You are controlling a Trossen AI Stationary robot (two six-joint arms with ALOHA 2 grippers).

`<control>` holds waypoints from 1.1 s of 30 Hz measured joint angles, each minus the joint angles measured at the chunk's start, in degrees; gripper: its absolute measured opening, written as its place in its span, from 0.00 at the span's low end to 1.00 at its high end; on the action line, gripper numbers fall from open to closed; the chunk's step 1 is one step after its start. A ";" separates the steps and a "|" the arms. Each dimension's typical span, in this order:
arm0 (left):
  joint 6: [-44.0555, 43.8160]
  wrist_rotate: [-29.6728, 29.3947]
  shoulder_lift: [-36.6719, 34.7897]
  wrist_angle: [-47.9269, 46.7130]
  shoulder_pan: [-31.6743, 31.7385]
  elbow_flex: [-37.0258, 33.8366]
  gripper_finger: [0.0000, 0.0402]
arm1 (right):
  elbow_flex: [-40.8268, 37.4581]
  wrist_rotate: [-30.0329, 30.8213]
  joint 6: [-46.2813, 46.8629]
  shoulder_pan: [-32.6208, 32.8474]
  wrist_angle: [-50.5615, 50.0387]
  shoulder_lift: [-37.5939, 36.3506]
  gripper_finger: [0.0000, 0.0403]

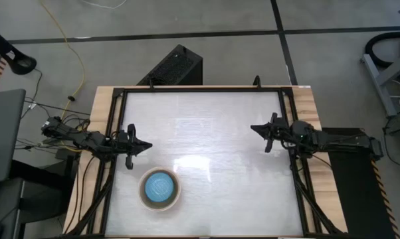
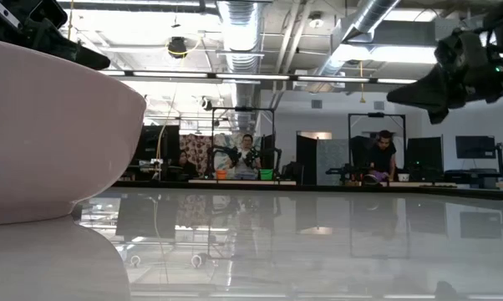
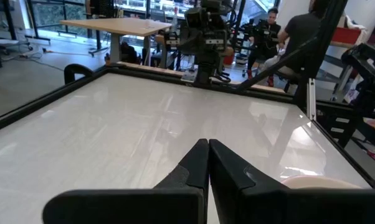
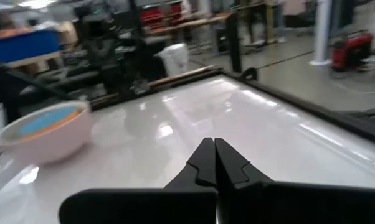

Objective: Nest bowls inside each other by size order
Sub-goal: Return to Home Position

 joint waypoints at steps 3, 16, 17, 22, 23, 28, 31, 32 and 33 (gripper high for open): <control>-0.02 -0.01 0.00 -0.02 0.00 0.00 0.00 | -2.46 -4.03 -0.55 0.01 -0.13 -3.00 0.01; -1.96 0.12 0.02 -8.31 0.00 0.02 0.00 | -2.85 -4.45 -0.54 0.05 -2.58 -5.02 0.05; -3.28 0.12 0.02 -9.68 -0.02 0.02 0.00 | -2.85 -4.32 -0.56 0.05 -2.58 -5.02 0.06; -6.31 0.13 0.04 -16.57 -0.01 0.02 0.00 | -2.87 -4.29 -0.55 0.07 -2.60 -4.98 0.09; -6.36 -0.05 0.09 -16.65 -0.01 -0.05 0.00 | -2.87 -4.29 -0.55 0.07 -2.60 -4.97 0.09; -5.92 -3.11 0.13 -15.67 -0.02 -0.28 0.00 | -2.89 -4.29 -0.54 0.07 -2.60 -5.00 0.10; -5.89 -2.95 0.13 -15.67 0.00 -0.28 0.00 | -2.89 -4.27 -0.55 0.07 -2.62 -4.98 0.10; -5.86 -2.86 0.13 -15.67 0.00 -0.28 0.00 | -2.89 -4.27 -0.54 0.07 -2.62 -5.00 0.10; -5.86 -2.77 0.13 -15.69 0.00 -0.29 0.00 | -2.89 -4.27 -0.54 0.07 -2.62 -5.00 0.10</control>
